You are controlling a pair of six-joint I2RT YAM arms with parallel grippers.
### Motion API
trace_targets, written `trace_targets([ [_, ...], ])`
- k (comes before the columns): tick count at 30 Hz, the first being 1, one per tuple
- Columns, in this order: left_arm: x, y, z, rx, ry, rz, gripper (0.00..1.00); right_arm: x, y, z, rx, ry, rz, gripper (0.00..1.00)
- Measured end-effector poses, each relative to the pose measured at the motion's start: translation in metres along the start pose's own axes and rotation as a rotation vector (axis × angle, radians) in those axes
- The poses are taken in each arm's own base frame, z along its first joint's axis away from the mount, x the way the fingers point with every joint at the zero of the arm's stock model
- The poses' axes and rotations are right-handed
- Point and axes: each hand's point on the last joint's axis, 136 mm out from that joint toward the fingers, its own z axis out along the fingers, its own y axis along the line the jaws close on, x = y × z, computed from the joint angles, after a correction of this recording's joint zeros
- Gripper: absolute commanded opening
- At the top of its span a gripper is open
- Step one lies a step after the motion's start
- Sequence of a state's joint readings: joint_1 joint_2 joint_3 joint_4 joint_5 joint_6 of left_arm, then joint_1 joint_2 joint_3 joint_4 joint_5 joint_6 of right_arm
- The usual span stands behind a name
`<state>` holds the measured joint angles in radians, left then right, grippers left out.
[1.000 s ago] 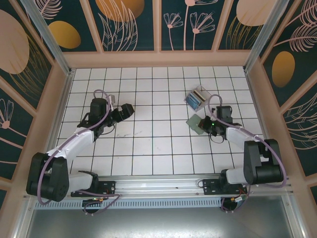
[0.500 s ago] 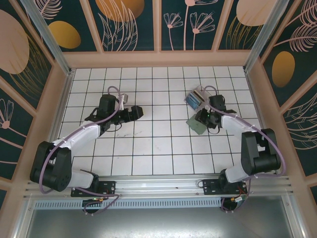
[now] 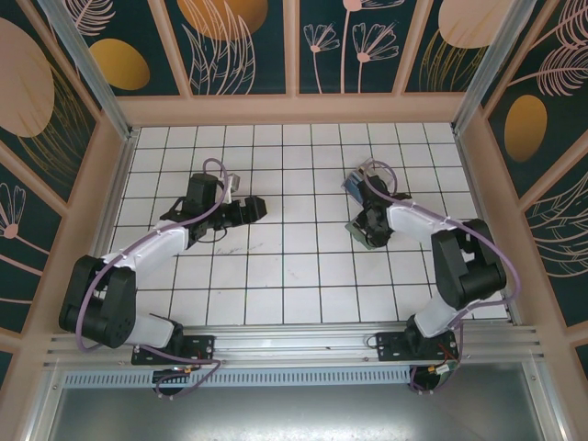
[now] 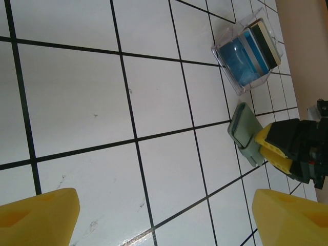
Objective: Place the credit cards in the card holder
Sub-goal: Move the card holder to the center of the table.
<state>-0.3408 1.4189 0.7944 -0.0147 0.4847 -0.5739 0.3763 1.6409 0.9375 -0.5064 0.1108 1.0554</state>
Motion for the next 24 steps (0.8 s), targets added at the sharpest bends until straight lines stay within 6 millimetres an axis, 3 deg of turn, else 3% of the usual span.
trace_targets([
  [11,0.000,0.004,0.000,-0.019,-0.004,0.006,0.85,-0.008,0.031,0.010,0.045,-0.071,-0.113,0.42],
  [15,-0.001,0.005,0.000,-0.026,-0.008,0.006,0.87,0.001,0.051,0.012,-0.019,-0.026,-0.288,0.38],
  [18,0.001,0.006,0.000,-0.032,-0.002,0.010,0.87,0.024,0.076,0.011,-0.109,0.014,-0.508,0.36],
  [24,0.000,0.008,-0.003,-0.071,0.017,0.033,0.88,0.113,0.116,-0.003,-0.309,0.110,-0.988,0.34],
])
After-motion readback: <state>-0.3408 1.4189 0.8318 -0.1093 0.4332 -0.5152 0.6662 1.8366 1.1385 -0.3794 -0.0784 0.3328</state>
